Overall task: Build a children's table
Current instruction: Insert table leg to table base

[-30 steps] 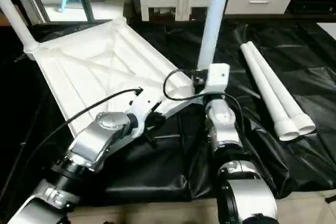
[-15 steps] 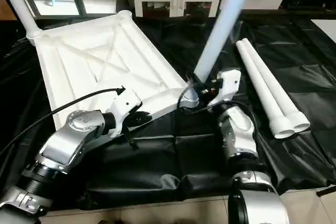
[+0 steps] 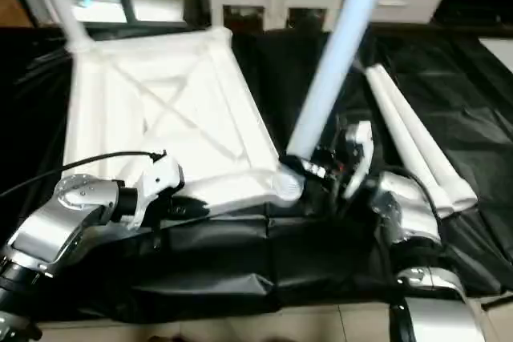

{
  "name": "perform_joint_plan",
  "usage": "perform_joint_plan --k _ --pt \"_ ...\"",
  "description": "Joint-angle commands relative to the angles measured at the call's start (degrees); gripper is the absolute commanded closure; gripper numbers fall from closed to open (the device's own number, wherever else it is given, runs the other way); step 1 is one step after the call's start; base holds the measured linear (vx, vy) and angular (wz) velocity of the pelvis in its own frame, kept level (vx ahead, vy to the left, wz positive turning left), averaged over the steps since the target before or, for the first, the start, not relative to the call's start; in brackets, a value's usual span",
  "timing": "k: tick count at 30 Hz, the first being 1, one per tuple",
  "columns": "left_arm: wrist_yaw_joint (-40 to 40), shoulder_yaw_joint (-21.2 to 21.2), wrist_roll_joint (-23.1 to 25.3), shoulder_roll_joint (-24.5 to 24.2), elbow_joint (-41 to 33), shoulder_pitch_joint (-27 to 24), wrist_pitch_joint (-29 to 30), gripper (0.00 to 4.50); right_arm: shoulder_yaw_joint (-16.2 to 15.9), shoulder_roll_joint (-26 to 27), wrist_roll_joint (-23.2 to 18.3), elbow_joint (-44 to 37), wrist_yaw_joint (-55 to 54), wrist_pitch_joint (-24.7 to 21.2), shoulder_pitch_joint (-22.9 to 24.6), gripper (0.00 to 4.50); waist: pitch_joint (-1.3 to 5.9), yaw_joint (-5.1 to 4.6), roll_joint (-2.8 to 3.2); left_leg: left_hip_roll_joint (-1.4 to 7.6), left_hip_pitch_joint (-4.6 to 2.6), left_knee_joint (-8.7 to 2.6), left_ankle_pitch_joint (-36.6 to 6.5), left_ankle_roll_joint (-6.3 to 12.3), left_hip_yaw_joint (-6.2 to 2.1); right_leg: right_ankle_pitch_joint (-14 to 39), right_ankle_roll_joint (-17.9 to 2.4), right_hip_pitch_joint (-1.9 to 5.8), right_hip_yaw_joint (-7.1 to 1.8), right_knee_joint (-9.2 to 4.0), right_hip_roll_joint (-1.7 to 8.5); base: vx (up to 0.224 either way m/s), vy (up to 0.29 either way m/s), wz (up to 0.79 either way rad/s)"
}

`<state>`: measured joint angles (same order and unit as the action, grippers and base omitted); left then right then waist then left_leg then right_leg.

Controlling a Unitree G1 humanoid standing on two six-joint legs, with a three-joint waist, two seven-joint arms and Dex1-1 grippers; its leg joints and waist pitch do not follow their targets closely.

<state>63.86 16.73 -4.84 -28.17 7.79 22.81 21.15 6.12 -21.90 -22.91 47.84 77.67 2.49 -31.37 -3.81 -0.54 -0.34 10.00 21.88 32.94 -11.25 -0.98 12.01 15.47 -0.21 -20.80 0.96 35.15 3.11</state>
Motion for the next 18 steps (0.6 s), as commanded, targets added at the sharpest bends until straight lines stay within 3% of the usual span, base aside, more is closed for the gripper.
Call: perform_joint_plan --k 1,8,10,11,12,13,14,15,18 --pt "2.29 0.68 -1.10 -0.35 0.75 -0.78 -0.56 4.50 -5.56 -1.61 7.34 5.64 0.32 -1.49 5.91 2.67 1.86 0.19 0.71 4.63 -1.73 -3.38 -3.61 7.21 -1.58 -10.85 -19.33 1.16 -1.92 -3.15 4.64 0.000 0.000 0.00" --pt "1.92 1.52 -0.59 0.10 1.56 -0.32 -1.17 4.50 -7.42 -0.95 11.65 6.32 -5.33 5.22 8.07 2.67 2.19 0.18 0.58 4.41 -1.71 -3.41 -4.43 6.19 -1.61 -10.29 -18.68 1.13 -2.01 -3.34 4.67 0.000 0.000 0.00" --pt "1.94 1.68 -0.56 0.18 1.55 -0.30 -1.22 4.50 -8.02 -0.66 12.40 6.30 -6.34 5.66 8.25 2.67 1.96 0.03 0.46 4.40 -1.70 -3.69 -6.75 5.50 -1.65 -7.29 -18.30 1.00 -2.01 -3.73 4.65 0.000 0.000 0.00" --pt "1.95 1.80 -0.50 0.25 1.64 -0.24 -1.29 4.50 -8.56 -0.46 13.03 6.35 -6.96 5.99 8.33 2.67 1.78 -0.07 0.76 4.38 -1.94 -4.01 -10.48 4.09 -1.78 -1.68 -17.91 0.90 -2.06 -4.27 4.79 0.000 0.000 0.00" --pt "1.97 1.91 -0.41 0.27 1.73 -0.15 -1.38 4.50 -9.59 -0.40 14.12 6.31 -7.47 6.82 8.48 2.67 1.53 -0.22 0.69 4.47 -2.06 -4.32 -12.77 3.17 -1.86 1.85 -17.64 0.73 -2.10 -4.66 4.81 0.000 0.000 0.00" --pt "1.97 2.00 -0.33 0.33 1.82 -0.02 -1.40 4.50 -10.88 -0.35 15.43 6.29 -7.76 8.05 8.65 2.67 1.36 -0.58 0.71 4.46 -2.48 -4.69 -18.01 0.26 -2.12 9.78 -16.61 0.43 -2.36 -5.37 4.92 0.000 0.000 0.00" --pt "1.97 2.00 -0.33 0.33 1.82 -0.02 -1.40 4.50 -10.88 -0.35 15.43 6.29 -7.76 8.05 8.65 2.67 1.29 -0.75 0.65 4.41 -2.53 -4.82 -19.35 -0.41 -2.23 11.51 -16.19 0.36 -2.40 -5.47 4.84 0.000 0.000 0.00" --pt "1.99 2.04 -0.32 0.33 1.82 0.01 -1.40 4.50 -11.10 -0.29 15.60 6.24 -7.77 8.20 8.70 2.67 1.43 -0.95 0.65 4.36 -2.55 -4.93 -19.94 -0.99 -2.39 12.28 -15.60 0.44 -2.54 -5.59 4.80 0.000 0.000 0.00" --pt "1.99 2.15 -0.29 0.33 1.90 0.13 -1.46 4.50 -11.29 -0.12 15.42 6.16 -7.71 8.08 8.71 2.67 1.68 -1.06 0.65 4.41 -2.55 -4.95 -18.12 -0.69 -2.29 7.23 -15.87 0.40 -2.62 -5.36 4.58 0.000 0.000 0.00"
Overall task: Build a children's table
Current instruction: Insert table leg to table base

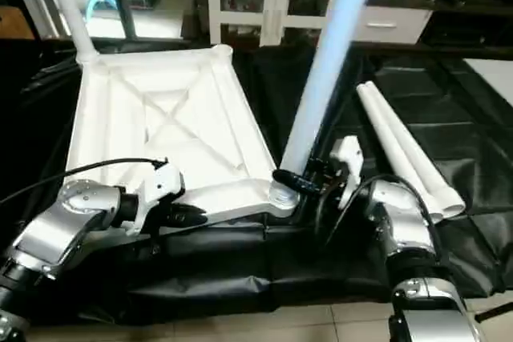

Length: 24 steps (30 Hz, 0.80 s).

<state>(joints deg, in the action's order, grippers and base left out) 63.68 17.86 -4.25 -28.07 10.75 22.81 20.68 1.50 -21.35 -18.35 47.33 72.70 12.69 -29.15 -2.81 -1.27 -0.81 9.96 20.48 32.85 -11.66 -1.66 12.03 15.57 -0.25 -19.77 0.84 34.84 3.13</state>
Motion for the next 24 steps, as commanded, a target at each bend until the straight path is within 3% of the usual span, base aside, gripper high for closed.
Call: perform_joint_plan --k 1,3,9,15,16,18,19,21,22,23,24 --pt "2.17 1.01 -0.88 0.23 -1.06 0.13 -0.98 4.50 -6.66 -0.66 10.86 6.68 -2.73 -2.12 6.48 2.67 0.71 -0.31 1.14 4.45 -1.14 -4.86 -17.40 0.14 -2.29 6.22 -15.99 -0.58 -2.49 -4.98 4.55 0.000 0.000 0.00" --pt "2.15 1.13 -0.86 0.23 -1.07 0.16 -0.98 4.50 -6.93 -0.56 10.75 6.80 -2.85 -2.01 6.55 2.67 0.72 -0.32 1.09 4.40 -1.04 -4.80 -17.01 0.63 -2.19 4.78 -16.42 -0.52 -2.49 -4.92 4.57 0.000 0.000 0.00" --pt "2.00 1.33 -0.83 0.28 -1.17 0.03 -0.92 4.50 -7.16 -0.45 10.30 7.34 -4.12 -1.50 6.87 2.67 0.52 -0.35 0.95 4.47 -1.08 -4.97 -18.60 0.42 -2.26 7.33 -15.95 -0.77 -2.56 -5.18 4.63 0.000 0.000 0.00" --pt "-1.81 1.15 0.11 1.88 -0.55 0.52 2.68 4.50 -5.20 1.83 10.18 8.76 -12.89 -2.05 5.85 2.67 0.03 -0.62 1.22 4.53 -1.16 -5.52 -22.73 -1.57 -2.58 12.88 -14.31 -1.35 -2.66 -5.59 4.69 0.000 0.000 0.00" --pt "-6.58 0.92 1.29 4.62 0.02 1.76 6.61 4.50 -5.67 3.41 12.09 10.07 -19.93 -2.51 4.48 2.67 -0.19 -0.63 1.51 4.48 -1.24 -5.67 -24.54 -2.60 -2.74 15.28 -13.59 -1.64 -2.63 -5.66 4.70 0.000 0.000 0.00" --pt "-7.58 0.83 1.54 5.20 0.18 2.02 7.22 4.50 -5.76 3.70 12.41 10.32 -21.19 -2.67 4.21 2.67 -0.28 -0.84 1.14 4.24 -1.34 -5.67 -27.19 -3.74 -3.06 20.52 -11.86 -1.85 -2.56 -6.10 4.77 0.000 0.000 0.00" --pt "-13.96 -0.34 2.40 9.40 1.03 3.55 11.34 4.50 -5.99 5.50 13.89 11.82 -29.04 -4.36 2.53 2.67 -0.47 -1.09 1.17 4.33 -1.50 -5.72 -28.19 -4.61 -3.10 22.80 -11.07 -2.32 -2.72 -6.17 4.86 0.000 0.000 0.00" --pt "-20.90 -1.74 2.89 14.81 1.70 5.26 16.09 4.50 -5.64 7.91 14.82 13.79 -38.78 -6.61 0.31 2.67 -0.53 -1.00 1.37 4.10 -2.04 -5.43 -30.18 -5.19 -3.28 26.66 -9.85 -2.92 -2.73 -6.65 5.01 0.000 0.000 0.00" --pt "-25.55 -2.42 3.46 18.70 2.22 6.54 18.40 4.50 -4.72 9.87 14.68 15.31 -45.92 -8.06 -1.48 2.67 -0.50 -0.97 1.07 3.97 -1.92 -5.31 -30.21 -4.87 -3.41 28.05 -8.88 -2.97 -2.80 -6.99 5.08 0.000 0.000 0.00" --pt "-26.17 -2.51 3.55 19.23 2.30 6.72 18.69 4.50 -4.59 10.13 14.64 15.52 -46.88 -8.25 -1.73 2.67 -0.64 -1.01 1.40 4.02 -1.85 -5.38 -30.04 -5.04 -3.43 27.82 -8.81 -3.09 -2.88 -6.88 5.11 0.000 0.000 0.00" --pt "-28.32 -2.85 3.69 21.22 2.74 7.58 19.22 4.50 -3.66 11.31 13.96 16.24 -50.59 -8.54 -2.69 2.67 -0.47 -1.05 1.20 3.95 -1.70 -5.39 -30.21 -4.69 -3.54 27.44 -8.13 -2.94 -2.74 -7.00 4.96 0.000 0.000 0.00"
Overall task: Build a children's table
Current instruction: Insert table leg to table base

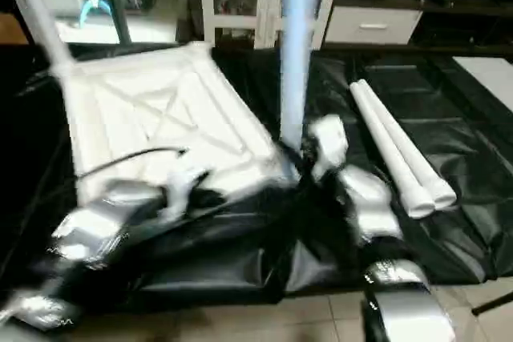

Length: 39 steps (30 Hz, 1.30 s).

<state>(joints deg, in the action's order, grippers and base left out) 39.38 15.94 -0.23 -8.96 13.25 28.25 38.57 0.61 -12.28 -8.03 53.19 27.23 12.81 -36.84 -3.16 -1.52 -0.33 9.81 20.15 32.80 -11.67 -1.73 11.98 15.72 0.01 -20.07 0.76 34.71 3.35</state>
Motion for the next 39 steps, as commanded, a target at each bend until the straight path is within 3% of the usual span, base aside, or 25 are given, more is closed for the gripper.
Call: perform_joint_plan --k 1,2,4,5,6,7,10,12,13,14,15,17,20,21,26,28,30,31,32,33,35,36,39 --pt "-4.02 -0.93 -0.32 2.11 0.24 2.14 1.33 4.50 -2.77 2.23 3.64 10.37 -5.12 -8.66 5.00 2.67 -0.11 -0.77 0.68 4.01 -1.28 -5.36 -30.14 -4.27 -3.42 26.34 -7.88 -2.76 -2.65 -6.92 4.64 0.000 0.000 0.00" --pt "-5.24 -1.33 -0.35 3.12 0.59 2.61 1.30 4.50 -2.27 2.81 3.22 10.63 -6.49 -8.74 4.57 2.67 -0.11 -0.77 0.68 4.01 -1.28 -5.36 -30.14 -4.27 -3.42 26.34 -7.88 -2.76 -2.65 -6.92 4.64 0.000 0.000 0.00" --pt "-14.79 -4.10 0.28 10.96 3.00 6.62 1.38 4.50 1.88 7.96 0.74 12.52 -17.80 -8.36 1.06 2.67 0.13 -0.72 0.82 4.00 -1.43 -5.34 -29.03 -4.07 -3.12 21.92 -8.09 -2.85 -2.61 -6.77 4.33 0.000 0.000 0.00" --pt "-17.39 -4.51 0.82 12.91 3.75 7.93 1.06 4.50 3.39 10.04 -0.08 13.04 -20.97 -7.87 -0.12 2.67 0.41 -0.82 0.77 4.00 -1.02 -5.24 -26.08 -3.69 -2.76 16.14 -9.09 -2.60 -2.75 -6.27 4.12 0.000 0.000 0.00" --pt "-18.14 -4.37 1.16 13.50 4.17 8.59 0.70 4.50 3.61 11.09 0.02 13.11 -22.17 -7.46 -0.66 2.67 1.15 -0.30 0.95 4.15 -0.78 -5.09 -20.58 -3.01 -2.61 7.71 -9.91 -1.89 -2.64 -5.66 4.05 0.000 0.000 0.00" --pt "-18.74 -4.30 1.48 13.66 4.47 8.99 0.23 4.50 3.54 11.95 0.24 12.88 -22.35 -6.31 -0.95 2.67 1.11 -0.25 0.91 4.24 -0.29 -5.02 -16.44 -1.60 -2.38 0.41 -11.00 -1.38 -2.29 -5.13 3.86 0.000 0.000 0.00" --pt "-18.86 -4.46 2.06 12.71 4.23 8.97 0.39 4.50 4.40 13.48 -0.82 12.32 -21.54 -3.51 -1.32 2.67 1.21 -0.16 0.84 4.03 0.32 -4.44 -10.20 0.90 -2.08 -9.80 -12.73 -0.58 -2.08 -4.27 4.06 0.034 0.006 -0.01" --pt "-18.54 -4.33 2.37 11.45 3.75 8.51 0.68 4.50 5.21 14.00 -2.06 12.10 -20.29 -2.63 -1.41 2.67 1.51 0.05 0.94 4.04 0.51 -3.84 -4.78 3.68 -1.97 -17.98 -13.77 -0.09 -2.06 -3.56 4.35 0.000 0.000 0.00" --pt "-17.59 -4.41 2.38 9.81 3.13 7.65 0.58 4.50 5.79 14.09 -3.09 11.83 -17.61 -1.89 -1.44 2.67 1.29 -0.04 0.73 4.14 0.62 -3.89 -4.52 5.34 -1.83 -18.80 -14.72 -0.14 -1.89 -3.61 4.42 0.000 0.000 0.00" --pt "-17.59 -4.41 2.38 9.81 3.13 7.65 0.58 4.50 5.79 14.09 -3.09 11.83 -17.61 -1.89 -1.44 2.67 1.29 -0.04 0.73 4.14 0.62 -3.89 -4.52 5.34 -1.83 -18.80 -14.72 -0.14 -1.89 -3.61 4.42 0.000 0.000 0.00" --pt "-17.00 -4.60 2.24 9.03 2.81 7.16 0.54 4.50 6.02 14.05 -3.46 11.70 -16.20 -1.60 -1.45 2.67 1.07 -0.09 0.91 4.30 0.59 -4.21 -7.93 5.21 -1.90 -13.23 -15.17 -0.13 -1.87 -3.95 4.57 0.000 0.000 0.00" --pt "-14.02 -4.22 2.18 6.28 2.50 5.86 -1.72 4.50 7.29 13.54 -3.84 11.13 -12.41 -0.63 -1.47 2.67 1.00 -0.17 0.88 4.47 0.49 -4.35 -9.51 4.44 -1.94 -9.23 -15.42 -0.22 -1.95 -4.18 4.46 0.000 0.000 0.00" --pt "-10.75 -4.29 1.78 2.86 2.09 4.22 -4.12 4.50 8.68 12.06 -5.62 9.34 -6.22 -0.86 -0.56 2.67 1.08 -0.40 0.94 4.61 0.51 -4.27 -7.57 4.19 -1.94 -10.77 -15.98 -0.05 -2.00 -3.85 4.41 0.000 0.000 0.00" --pt "-10.75 -4.29 1.78 2.86 2.09 4.22 -4.12 4.50 8.68 12.06 -5.62 9.34 -6.22 -0.86 -0.56 2.67 0.94 -0.57 0.78 4.42 0.76 -4.12 -6.34 5.48 -1.78 -13.71 -16.56 0.15 -2.06 -3.73 4.49 0.000 0.000 0.00" --pt "-6.60 -6.72 -0.46 -2.31 1.40 2.26 -7.25 4.50 9.28 8.15 -8.56 5.29 7.98 -2.99 3.62 2.67 0.85 -0.96 0.69 4.48 0.82 -3.93 -6.04 7.30 -1.78 -11.38 -17.79 0.31 -2.12 -3.85 4.73 0.000 0.000 0.00" --pt "1.48 -7.19 -4.51 -5.51 -1.13 0.38 -6.89 4.50 6.71 4.91 -8.91 3.49 19.71 -6.74 5.97 2.67 0.88 -1.05 0.84 4.36 1.01 -3.69 -4.90 8.66 -1.85 -11.95 -18.41 0.63 -2.10 -3.61 4.58 0.000 0.000 0.00" --pt "2.32 -7.11 -4.82 -5.84 -1.35 0.21 -6.92 4.50 6.37 4.61 -8.76 3.41 20.60 -6.87 6.12 2.67 0.75 -1.21 0.88 4.43 0.98 -3.75 -5.05 9.35 -1.80 -10.69 -18.67 0.37 -2.08 -3.78 4.63 0.000 0.000 0.00" --pt "9.74 -5.28 -6.73 -8.99 -3.59 -1.61 -8.61 4.50 4.32 2.27 -7.35 3.54 26.65 -7.73 6.58 2.67 0.72 -1.32 0.99 4.50 0.92 -3.82 -5.34 9.19 -1.86 -8.86 -18.81 0.26 -2.00 -3.83 4.65 0.000 0.000 0.00" --pt "15.73 -3.74 -8.43 -11.81 -5.60 -3.18 -9.18 4.50 2.82 0.14 -6.29 3.76 31.91 -8.60 6.78 2.67 0.80 -1.63 0.76 4.27 1.43 -3.75 -5.17 9.51 -2.19 -7.72 -18.95 0.81 -1.83 -3.79 4.67 0.000 0.000 0.00" --pt "19.62 -2.74 -9.55 -13.67 -6.85 -4.18 -9.51 4.50 1.89 -1.25 -5.64 3.95 35.36 -9.23 6.85 2.67 0.48 -2.10 0.94 4.34 1.67 -4.05 -6.48 9.58 -2.20 -5.39 -18.75 0.57 -1.70 -3.95 4.59 0.000 0.000 0.00" --pt "23.37 -1.53 -10.37 -15.89 -7.95 -5.06 -9.71 4.50 0.94 -2.96 -5.01 4.01 39.06 -10.13 7.05 2.67 0.55 -2.20 1.26 4.51 0.84 -4.09 -8.12 8.53 -2.22 -1.61 -18.60 0.24 -1.77 -4.35 4.57 0.000 0.000 0.00" --pt "27.03 0.08 -10.88 -18.97 -8.71 -5.69 -9.21 4.50 -0.23 -5.62 -4.43 4.07 44.25 -12.20 7.38 2.67 0.66 -2.20 1.29 4.55 0.45 -3.98 -7.32 8.29 -2.06 -2.86 -19.21 0.01 -1.90 -4.11 4.43 0.000 0.000 0.00" --pt "27.91 0.60 -10.35 -20.55 -7.75 -5.66 -10.29 4.50 -2.04 -8.45 -2.53 4.82 47.72 -12.59 7.89 2.67 0.61 -1.80 1.39 4.54 0.13 -3.88 -5.44 8.44 -1.77 -6.16 -19.93 0.08 -1.90 -3.88 4.41 0.000 0.000 0.00"
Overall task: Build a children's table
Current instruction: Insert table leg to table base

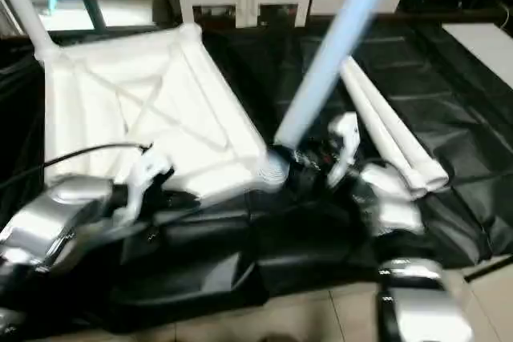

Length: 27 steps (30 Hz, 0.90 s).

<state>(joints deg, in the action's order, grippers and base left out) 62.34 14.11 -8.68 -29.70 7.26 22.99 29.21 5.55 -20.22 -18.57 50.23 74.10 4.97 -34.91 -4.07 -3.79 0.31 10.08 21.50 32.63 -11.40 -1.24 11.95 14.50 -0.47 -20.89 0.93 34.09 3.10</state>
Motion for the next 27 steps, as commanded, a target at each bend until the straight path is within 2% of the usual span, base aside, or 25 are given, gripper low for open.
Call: perform_joint_plan --k 1,4,9,11,16,19,21,22,23,24,25,26,27 --pt "4.52 2.25 -1.60 0.31 -1.30 -0.23 -1.27 4.50 -7.49 -0.94 8.68 8.13 0.88 -4.07 6.09 2.67 1.63 0.56 0.71 4.29 -1.26 -3.62 -5.15 7.85 -1.71 -5.78 -19.52 1.00 -2.07 -3.15 4.71 0.000 0.000 0.00" --pt "4.11 1.85 -1.60 0.75 -0.71 0.00 -1.54 4.50 -7.81 -1.22 9.26 8.54 0.08 -3.40 6.27 2.67 1.80 1.42 0.63 4.33 -1.36 -3.49 -3.38 7.55 -1.45 -8.60 -19.85 1.13 -1.97 -2.79 4.59 0.000 0.000 0.00" --pt "4.29 2.44 -1.60 1.06 -0.64 -0.16 -2.05 4.50 -8.37 -0.53 9.65 7.62 0.16 -2.94 6.82 2.67 1.91 1.86 0.45 4.39 -1.49 -3.70 -6.48 5.42 -1.39 -5.86 -19.76 1.10 -1.91 -2.91 4.52 0.000 0.000 0.00" --pt "4.57 2.89 -1.83 0.79 -0.70 -0.21 -2.09 4.50 -9.36 -0.51 9.98 7.03 0.84 -2.99 7.19 2.67 1.91 1.91 0.43 4.36 -1.51 -3.73 -6.90 5.10 -1.40 -5.46 -19.65 1.07 -1.92 -2.94 4.48 0.000 0.000 0.00" --pt "4.77 3.62 -1.19 0.61 -0.21 0.16 -2.53 4.50 -14.21 -0.67 15.15 7.61 -0.72 0.09 6.81 2.67 2.13 1.77 0.48 4.22 -1.53 -3.68 -6.88 4.72 -1.43 -5.97 -19.39 1.11 -1.89 -2.98 4.47 0.000 0.000 0.00" --pt "4.34 4.11 -0.70 1.12 0.17 0.62 -2.54 4.50 -16.11 0.23 17.24 7.70 -2.29 0.55 5.62 2.67 1.91 1.40 0.47 4.24 -1.54 -4.01 -10.08 3.63 -1.56 -1.28 -18.58 0.95 -1.97 -3.53 4.53 0.000 0.000 0.00" --pt "4.16 4.30 -0.51 1.24 0.33 0.77 -2.62 4.50 -16.40 0.54 17.58 7.72 -2.80 0.61 5.24 2.67 1.83 1.12 0.33 4.26 -1.54 -4.29 -12.94 2.17 -1.74 3.48 -17.94 0.86 -2.00 -3.83 4.55 0.000 0.000 0.00" --pt "4.11 4.60 -0.62 1.32 0.31 0.89 -2.39 4.50 -16.93 1.35 17.74 7.64 -3.19 0.33 4.26 2.67 1.53 0.94 0.39 4.23 -1.79 -4.59 -16.69 0.75 -1.89 9.11 -16.97 0.50 -2.19 -4.37 4.64 0.000 0.000 0.00" --pt "4.11 4.60 -0.62 1.32 0.31 0.89 -2.39 4.50 -16.93 1.35 17.74 7.64 -3.19 0.33 4.26 2.67 1.41 0.85 0.33 4.20 -1.91 -4.62 -18.16 0.30 -1.98 11.24 -16.54 0.34 -2.25 -4.57 4.69 0.000 0.000 0.00" --pt "4.17 4.74 -0.69 1.34 0.30 0.95 -2.33 4.50 -17.19 1.67 17.79 7.73 -3.03 0.40 3.70 2.67 1.26 0.70 0.08 4.15 -2.17 -4.74 -21.02 -0.73 -2.19 16.15 -15.52 0.06 -2.36 -4.94 4.76 0.000 0.000 0.00" --pt "4.20 4.92 -0.77 1.35 0.28 1.02 -2.29 4.50 -17.67 2.14 17.86 8.09 -2.51 0.23 2.60 2.67 1.42 0.56 0.17 4.18 -2.27 -4.83 -21.76 -1.38 -2.44 17.96 -14.71 0.11 -2.47 -5.10 4.84 0.000 0.000 0.00" --pt "4.21 5.04 -0.82 1.36 0.28 1.07 -2.29 4.50 -18.03 2.29 17.98 8.47 -2.19 0.23 1.94 2.67 1.58 0.48 -0.02 4.19 -2.24 -4.85 -21.31 -1.42 -2.48 17.44 -14.61 0.16 -2.47 -5.06 4.76 0.000 0.000 0.00" --pt "4.27 5.06 -0.81 1.37 0.23 1.07 -2.25 4.50 -18.32 2.28 18.16 8.76 -1.92 0.02 1.55 2.67 1.71 0.46 0.15 4.21 -2.18 -4.91 -19.76 -1.21 -2.45 14.65 -14.82 0.19 -2.48 -4.86 4.61 0.000 0.000 0.00"
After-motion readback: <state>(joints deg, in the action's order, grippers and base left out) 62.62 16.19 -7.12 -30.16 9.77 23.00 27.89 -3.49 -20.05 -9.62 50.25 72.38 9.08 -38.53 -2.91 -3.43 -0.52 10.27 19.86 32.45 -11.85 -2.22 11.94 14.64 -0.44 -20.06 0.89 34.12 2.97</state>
